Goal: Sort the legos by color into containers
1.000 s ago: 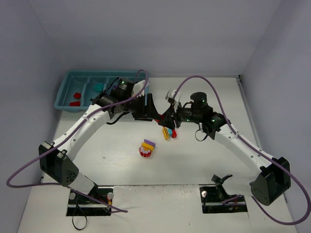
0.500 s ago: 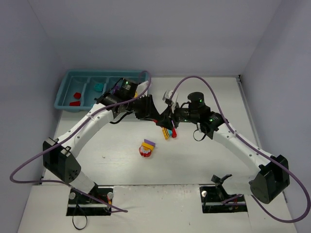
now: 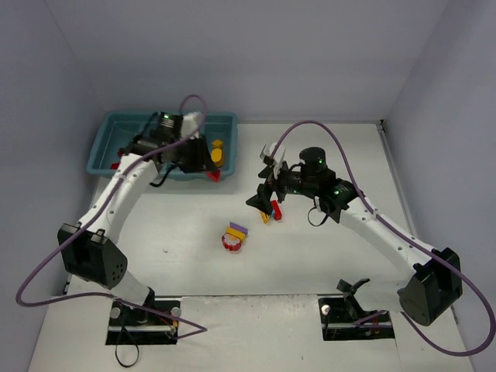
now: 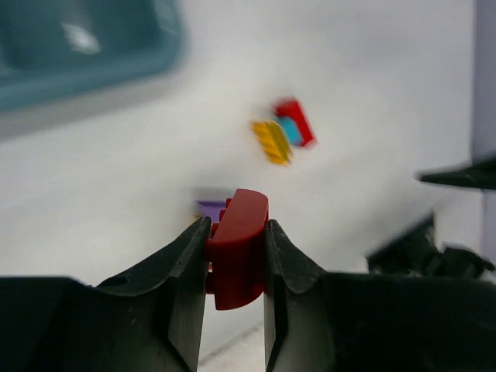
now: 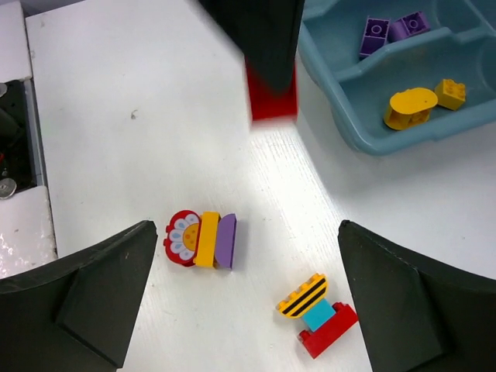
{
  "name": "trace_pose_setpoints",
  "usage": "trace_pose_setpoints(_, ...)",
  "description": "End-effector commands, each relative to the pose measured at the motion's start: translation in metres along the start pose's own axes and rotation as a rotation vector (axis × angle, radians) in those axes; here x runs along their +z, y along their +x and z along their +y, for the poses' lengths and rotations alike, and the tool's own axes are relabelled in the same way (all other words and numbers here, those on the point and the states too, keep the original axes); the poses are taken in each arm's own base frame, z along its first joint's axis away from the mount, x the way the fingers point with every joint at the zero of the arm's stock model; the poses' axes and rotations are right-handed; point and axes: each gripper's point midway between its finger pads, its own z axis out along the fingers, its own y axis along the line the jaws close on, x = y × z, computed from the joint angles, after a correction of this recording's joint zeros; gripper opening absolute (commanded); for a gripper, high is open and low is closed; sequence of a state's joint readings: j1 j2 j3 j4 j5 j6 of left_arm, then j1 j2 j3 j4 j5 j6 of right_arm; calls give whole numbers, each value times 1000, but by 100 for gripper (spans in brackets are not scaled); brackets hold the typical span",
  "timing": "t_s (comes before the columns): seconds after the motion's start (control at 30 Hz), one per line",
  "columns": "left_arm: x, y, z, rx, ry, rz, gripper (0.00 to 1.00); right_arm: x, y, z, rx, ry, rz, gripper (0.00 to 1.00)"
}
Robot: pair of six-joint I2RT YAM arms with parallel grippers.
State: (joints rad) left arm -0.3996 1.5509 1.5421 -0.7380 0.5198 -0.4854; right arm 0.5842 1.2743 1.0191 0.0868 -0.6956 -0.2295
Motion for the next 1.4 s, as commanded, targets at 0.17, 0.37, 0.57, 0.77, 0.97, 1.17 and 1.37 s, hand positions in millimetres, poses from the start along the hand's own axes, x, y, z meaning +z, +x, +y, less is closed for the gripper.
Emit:
trace_pose_setpoints(0.17,-118,-134,181,-20,-658,-468,0,-9,-15,-16,-8,124,-59,100)
trace_pose_setpoints(0.37,-162,-204,287,-89,-908,-668,0,-7,-4,-10,43,106,-44,100)
trace_pose_setpoints(0.57,-164,-244,366,-114,-1017,-711,0,-4,12,-10,107,116,-15,100)
trace_pose_setpoints(0.77,-157,-258,417,-119,-1047,-707,20,2,28,-16,182,151,22,100)
trace_pose_setpoints(0.97,-138,-262,433,-116,-987,-702,57,3,38,-15,271,169,35,100)
trace_pose_setpoints(1.17,-146,-258,394,-135,-889,-723,62,-5,36,-18,268,213,28,100)
trace_pose_setpoints(1.37,-161,-224,276,-90,-678,-711,62,-10,43,-29,350,284,55,97)
